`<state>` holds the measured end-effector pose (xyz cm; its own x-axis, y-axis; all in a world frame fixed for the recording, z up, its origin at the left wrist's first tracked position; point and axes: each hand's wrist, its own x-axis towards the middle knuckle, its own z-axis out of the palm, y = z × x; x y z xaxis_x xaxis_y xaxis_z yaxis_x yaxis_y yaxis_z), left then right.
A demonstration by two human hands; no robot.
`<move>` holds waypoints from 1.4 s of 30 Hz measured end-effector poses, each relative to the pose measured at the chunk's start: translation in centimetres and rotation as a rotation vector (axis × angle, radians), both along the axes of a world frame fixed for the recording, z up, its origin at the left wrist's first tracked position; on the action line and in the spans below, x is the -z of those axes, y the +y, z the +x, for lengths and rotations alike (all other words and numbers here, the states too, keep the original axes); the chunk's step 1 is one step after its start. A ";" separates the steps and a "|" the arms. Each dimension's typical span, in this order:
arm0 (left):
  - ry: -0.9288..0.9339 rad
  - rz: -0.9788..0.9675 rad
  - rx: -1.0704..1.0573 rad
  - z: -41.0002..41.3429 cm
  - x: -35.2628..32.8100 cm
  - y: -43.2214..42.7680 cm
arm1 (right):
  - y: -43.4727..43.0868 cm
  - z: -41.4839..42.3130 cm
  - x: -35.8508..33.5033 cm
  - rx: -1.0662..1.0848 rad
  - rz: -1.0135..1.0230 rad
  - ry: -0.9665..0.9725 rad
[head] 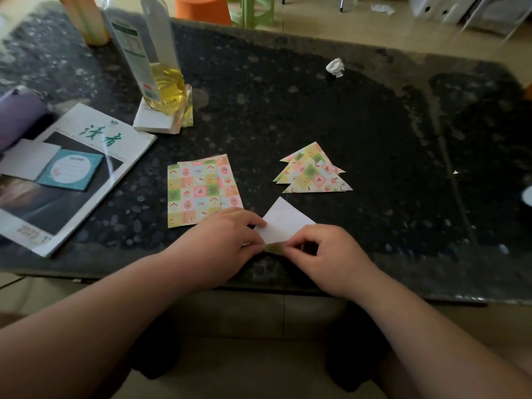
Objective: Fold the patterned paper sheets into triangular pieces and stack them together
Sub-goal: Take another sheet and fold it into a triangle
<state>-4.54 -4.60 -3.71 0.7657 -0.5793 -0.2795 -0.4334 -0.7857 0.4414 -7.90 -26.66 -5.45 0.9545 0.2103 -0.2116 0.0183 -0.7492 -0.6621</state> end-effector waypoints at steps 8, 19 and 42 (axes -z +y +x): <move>0.024 -0.057 -0.093 -0.7 0.4 0.8 | 0.7 1.9 -1.2 0.152 0.049 0.242; -0.122 0.188 0.141 -8.8 -0.7 -2.2 | 3.0 3.4 -0.3 0.175 -0.087 0.190; -0.086 0.191 0.094 -7.7 0.5 -3.4 | 3.8 4.1 -1.0 0.237 -0.140 0.173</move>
<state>-12.26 -7.97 -4.17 0.7366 -0.5920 -0.3270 -0.5379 -0.8059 0.2472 -3.83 -22.82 -4.45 0.9209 -0.0556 -0.3859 -0.2709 -0.8031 -0.5307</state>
